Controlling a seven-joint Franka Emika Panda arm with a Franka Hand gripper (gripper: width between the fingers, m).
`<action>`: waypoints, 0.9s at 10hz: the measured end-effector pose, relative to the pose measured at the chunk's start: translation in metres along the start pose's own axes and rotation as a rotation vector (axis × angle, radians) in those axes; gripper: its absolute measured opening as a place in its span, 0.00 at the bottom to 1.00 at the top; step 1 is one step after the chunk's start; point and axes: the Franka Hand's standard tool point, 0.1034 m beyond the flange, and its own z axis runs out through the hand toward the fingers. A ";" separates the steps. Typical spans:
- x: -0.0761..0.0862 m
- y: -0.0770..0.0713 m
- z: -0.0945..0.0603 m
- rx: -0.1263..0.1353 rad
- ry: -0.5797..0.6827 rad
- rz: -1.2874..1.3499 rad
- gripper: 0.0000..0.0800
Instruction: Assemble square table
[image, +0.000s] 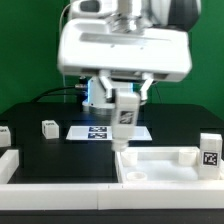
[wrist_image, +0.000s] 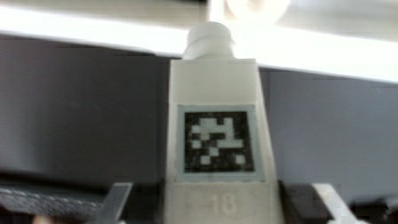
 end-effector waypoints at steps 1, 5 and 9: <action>-0.002 -0.002 0.004 0.017 -0.005 0.003 0.36; -0.001 -0.017 0.019 0.049 -0.006 0.014 0.36; -0.007 -0.027 0.031 0.063 -0.020 0.011 0.36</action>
Offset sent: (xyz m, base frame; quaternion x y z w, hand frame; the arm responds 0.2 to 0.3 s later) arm 0.0202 0.0171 -0.0011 0.0188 0.0275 0.0228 0.9992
